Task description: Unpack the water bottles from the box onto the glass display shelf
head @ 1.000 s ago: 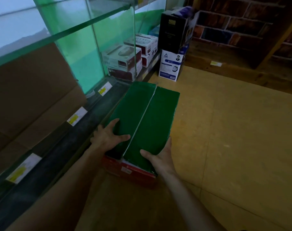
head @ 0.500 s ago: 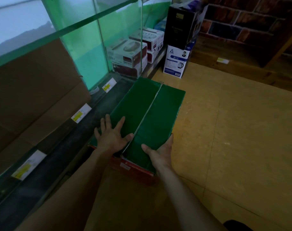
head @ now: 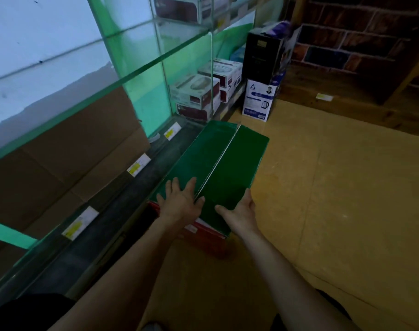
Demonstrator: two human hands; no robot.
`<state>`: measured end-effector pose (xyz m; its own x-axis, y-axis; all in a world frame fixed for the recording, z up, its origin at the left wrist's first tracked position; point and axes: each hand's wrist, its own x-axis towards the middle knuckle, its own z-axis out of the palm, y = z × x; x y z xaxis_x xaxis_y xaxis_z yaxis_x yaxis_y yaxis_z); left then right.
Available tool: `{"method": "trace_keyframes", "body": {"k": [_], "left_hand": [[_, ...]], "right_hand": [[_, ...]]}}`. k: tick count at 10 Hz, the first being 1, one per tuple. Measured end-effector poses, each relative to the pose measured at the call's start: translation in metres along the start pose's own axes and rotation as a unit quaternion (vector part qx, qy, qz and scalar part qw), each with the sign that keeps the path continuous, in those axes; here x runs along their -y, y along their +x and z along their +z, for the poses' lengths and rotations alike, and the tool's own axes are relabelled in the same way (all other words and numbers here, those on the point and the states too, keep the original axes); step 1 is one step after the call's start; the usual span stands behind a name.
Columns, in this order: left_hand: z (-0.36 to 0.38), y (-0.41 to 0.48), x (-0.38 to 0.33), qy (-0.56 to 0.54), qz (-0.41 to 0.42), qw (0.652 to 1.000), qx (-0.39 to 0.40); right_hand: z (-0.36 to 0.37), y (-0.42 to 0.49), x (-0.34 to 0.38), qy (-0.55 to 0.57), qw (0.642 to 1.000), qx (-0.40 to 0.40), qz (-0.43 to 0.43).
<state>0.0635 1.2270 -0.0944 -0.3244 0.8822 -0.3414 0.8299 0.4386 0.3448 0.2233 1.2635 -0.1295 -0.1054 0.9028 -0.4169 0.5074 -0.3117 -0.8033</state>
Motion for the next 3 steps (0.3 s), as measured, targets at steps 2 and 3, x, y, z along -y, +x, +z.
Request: {"method": "trace_keyframes", "body": {"k": [2, 3], "left_hand": [[-0.020, -0.020, -0.022, -0.014, 0.008, 1.000, 0.007], [-0.019, -0.018, -0.022, -0.038, 0.002, 0.999, -0.003]], "right_hand": [[-0.016, -0.017, 0.019, -0.035, 0.997, 0.014, -0.068], [-0.013, -0.020, 0.026, -0.048, 0.996, -0.007, -0.079]]}}
